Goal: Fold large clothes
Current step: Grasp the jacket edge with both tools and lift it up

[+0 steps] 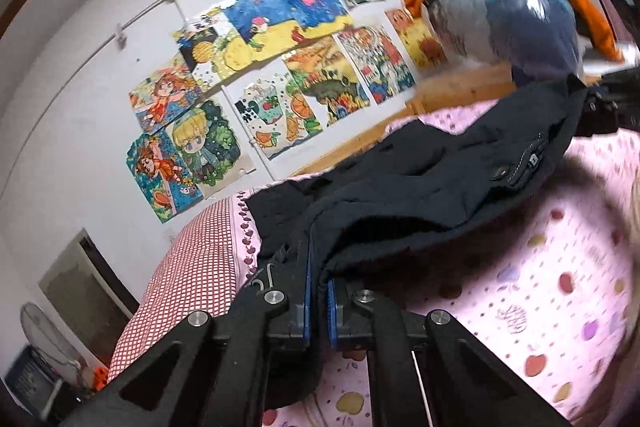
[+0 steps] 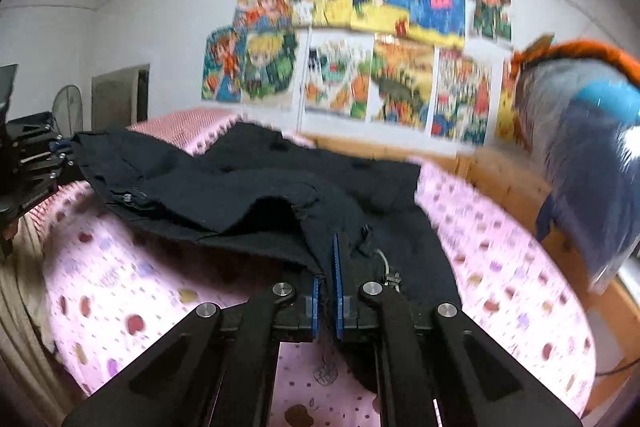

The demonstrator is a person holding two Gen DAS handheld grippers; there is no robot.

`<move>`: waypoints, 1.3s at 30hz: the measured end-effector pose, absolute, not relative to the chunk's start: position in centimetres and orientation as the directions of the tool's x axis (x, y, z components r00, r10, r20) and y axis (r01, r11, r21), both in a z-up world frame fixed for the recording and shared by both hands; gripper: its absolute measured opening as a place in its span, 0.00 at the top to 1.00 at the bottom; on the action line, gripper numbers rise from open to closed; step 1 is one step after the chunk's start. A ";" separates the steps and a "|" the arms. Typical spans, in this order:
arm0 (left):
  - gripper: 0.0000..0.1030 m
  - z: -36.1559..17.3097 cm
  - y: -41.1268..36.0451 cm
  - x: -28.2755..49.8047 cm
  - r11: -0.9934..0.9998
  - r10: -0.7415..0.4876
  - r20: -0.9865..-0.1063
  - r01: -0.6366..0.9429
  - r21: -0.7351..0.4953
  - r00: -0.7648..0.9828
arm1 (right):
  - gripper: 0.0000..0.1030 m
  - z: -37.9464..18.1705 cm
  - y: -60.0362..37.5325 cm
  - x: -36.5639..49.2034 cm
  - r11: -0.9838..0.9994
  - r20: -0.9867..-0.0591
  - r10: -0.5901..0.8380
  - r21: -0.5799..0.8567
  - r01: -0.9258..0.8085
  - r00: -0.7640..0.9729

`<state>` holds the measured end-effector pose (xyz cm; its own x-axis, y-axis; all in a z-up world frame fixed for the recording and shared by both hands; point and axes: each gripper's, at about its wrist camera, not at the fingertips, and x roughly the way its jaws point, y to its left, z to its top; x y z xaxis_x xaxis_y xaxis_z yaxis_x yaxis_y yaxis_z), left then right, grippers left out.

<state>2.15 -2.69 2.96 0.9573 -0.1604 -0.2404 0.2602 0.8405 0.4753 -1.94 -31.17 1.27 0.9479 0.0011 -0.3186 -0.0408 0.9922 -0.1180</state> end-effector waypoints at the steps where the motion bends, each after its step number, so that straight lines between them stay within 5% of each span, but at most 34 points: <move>1: 0.94 3.8 -2.3 1.6 0.846 -0.165 -0.231 0.258 0.467 0.959 | 0.95 1.8 -31.0 -2.5 0.991 -0.299 0.003 -0.125 -0.042 0.954; 10: 0.94 10.7 -0.9 0.1 0.863 -0.206 -0.179 0.265 0.430 0.962 | 0.96 8.3 -29.3 -7.2 0.985 -0.132 0.008 -0.171 -0.031 0.991; 16: 0.94 13.6 -1.0 6.1 0.884 -0.208 -0.209 0.275 0.378 0.956 | 0.96 11.4 -29.5 -2.6 0.976 -0.116 -0.008 -0.217 -0.017 0.993; 27: 0.94 16.0 -3.5 18.7 0.901 -0.196 -0.283 0.286 0.325 0.939 | 0.96 15.8 -30.2 11.1 0.974 -0.203 -0.061 -0.228 0.013 0.977; 39: 0.94 12.3 -6.7 33.2 0.915 -0.123 -0.307 0.227 0.333 0.944 | 0.96 13.3 -31.4 26.4 0.950 -0.241 -0.141 -0.305 0.063 0.960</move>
